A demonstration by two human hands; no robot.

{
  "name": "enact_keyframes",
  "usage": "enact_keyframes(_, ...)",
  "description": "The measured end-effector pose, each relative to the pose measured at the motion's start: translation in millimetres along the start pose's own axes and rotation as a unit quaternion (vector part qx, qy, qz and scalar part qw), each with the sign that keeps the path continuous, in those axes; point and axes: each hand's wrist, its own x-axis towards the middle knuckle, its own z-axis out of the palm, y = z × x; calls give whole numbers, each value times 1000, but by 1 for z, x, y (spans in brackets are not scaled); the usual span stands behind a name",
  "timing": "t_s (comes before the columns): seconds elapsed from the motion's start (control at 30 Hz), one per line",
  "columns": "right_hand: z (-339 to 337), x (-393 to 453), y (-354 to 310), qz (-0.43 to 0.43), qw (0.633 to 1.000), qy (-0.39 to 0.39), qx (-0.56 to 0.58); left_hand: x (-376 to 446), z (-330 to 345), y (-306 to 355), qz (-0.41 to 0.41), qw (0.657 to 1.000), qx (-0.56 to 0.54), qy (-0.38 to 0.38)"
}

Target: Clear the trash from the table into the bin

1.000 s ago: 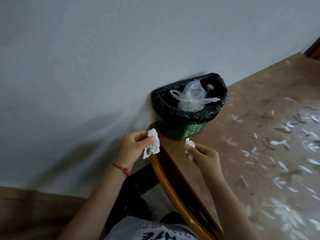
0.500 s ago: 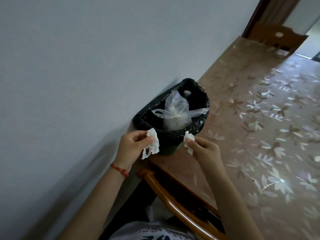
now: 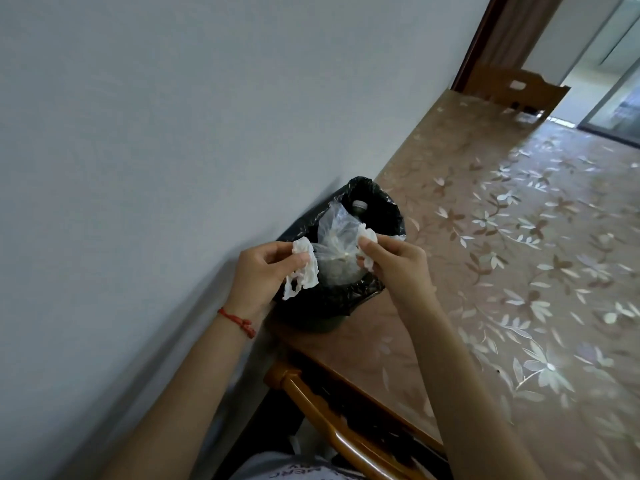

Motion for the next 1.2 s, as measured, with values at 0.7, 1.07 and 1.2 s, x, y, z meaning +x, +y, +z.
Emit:
enact_keyframes(0.7,-20,11,4,-79,993,33,-80,22,27,10,51,994,91,14)
enact_keyframes(1.07,-46,-18,43,-214,880,61,-420,40,56,13,151,946,285,18)
enact_keyframes(1.2,-52,-25,54,-210,872,60,-437,42,58,6,167,923,348,-4)
